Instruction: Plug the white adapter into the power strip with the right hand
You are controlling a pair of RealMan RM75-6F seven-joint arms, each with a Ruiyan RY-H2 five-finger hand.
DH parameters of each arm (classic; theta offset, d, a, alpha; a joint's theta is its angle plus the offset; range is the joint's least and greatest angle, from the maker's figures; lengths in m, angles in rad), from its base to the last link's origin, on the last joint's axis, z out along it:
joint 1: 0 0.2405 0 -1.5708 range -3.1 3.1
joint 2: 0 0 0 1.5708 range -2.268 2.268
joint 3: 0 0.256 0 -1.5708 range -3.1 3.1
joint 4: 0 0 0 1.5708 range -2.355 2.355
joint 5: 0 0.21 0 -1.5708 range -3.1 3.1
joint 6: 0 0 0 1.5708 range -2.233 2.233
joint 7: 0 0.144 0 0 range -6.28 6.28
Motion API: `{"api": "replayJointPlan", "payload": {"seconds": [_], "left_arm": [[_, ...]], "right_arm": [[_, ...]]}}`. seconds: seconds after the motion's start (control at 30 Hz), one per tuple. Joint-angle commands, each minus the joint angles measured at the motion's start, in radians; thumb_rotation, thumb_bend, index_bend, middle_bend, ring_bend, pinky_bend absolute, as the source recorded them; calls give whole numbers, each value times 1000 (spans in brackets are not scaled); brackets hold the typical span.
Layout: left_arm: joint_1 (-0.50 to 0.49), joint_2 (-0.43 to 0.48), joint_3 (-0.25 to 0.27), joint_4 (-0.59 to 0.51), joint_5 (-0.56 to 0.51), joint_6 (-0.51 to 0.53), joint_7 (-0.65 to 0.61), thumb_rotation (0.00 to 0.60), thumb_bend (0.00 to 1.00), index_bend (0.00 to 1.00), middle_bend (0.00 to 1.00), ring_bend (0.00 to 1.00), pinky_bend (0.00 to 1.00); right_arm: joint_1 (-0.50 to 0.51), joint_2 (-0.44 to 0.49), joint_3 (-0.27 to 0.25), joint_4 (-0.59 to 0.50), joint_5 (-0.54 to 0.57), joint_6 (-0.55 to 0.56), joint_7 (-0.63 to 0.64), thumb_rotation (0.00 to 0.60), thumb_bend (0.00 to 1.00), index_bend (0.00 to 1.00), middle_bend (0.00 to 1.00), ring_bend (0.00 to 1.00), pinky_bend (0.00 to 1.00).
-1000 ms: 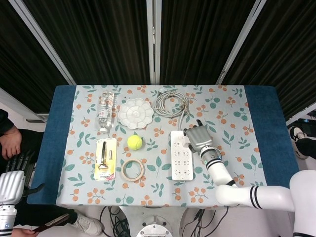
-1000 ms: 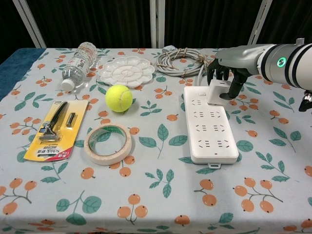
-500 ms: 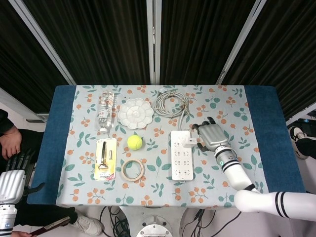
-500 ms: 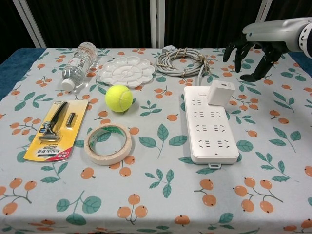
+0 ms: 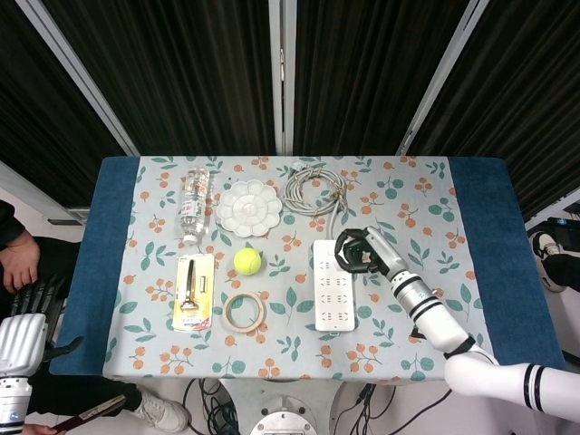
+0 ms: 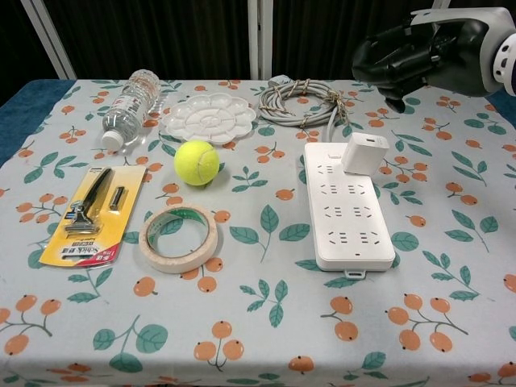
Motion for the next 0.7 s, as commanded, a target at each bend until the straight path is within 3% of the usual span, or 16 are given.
{"api": "replayJointPlan", "payload": {"seconds": [0.03, 0.23, 0.7], "left_arm": [[0, 0, 0, -2, 0, 0, 2, 600, 70, 0, 11, 0, 0], [1, -1, 2, -3, -4, -6, 4, 600, 71, 0, 11, 0, 0], [1, -6, 0, 6, -12, -12, -4, 600, 70, 0, 11, 0, 0]], "right_arm": [[-123, -89, 125, 113, -176, -129, 440, 600, 766, 999, 927, 937, 925], [-119, -144, 146, 216, -223, -209, 637, 600, 879, 1000, 953, 1000, 1000], [-85, -229, 112, 315, -336, -240, 762, 600, 903, 1000, 955, 1000, 1000]]}}
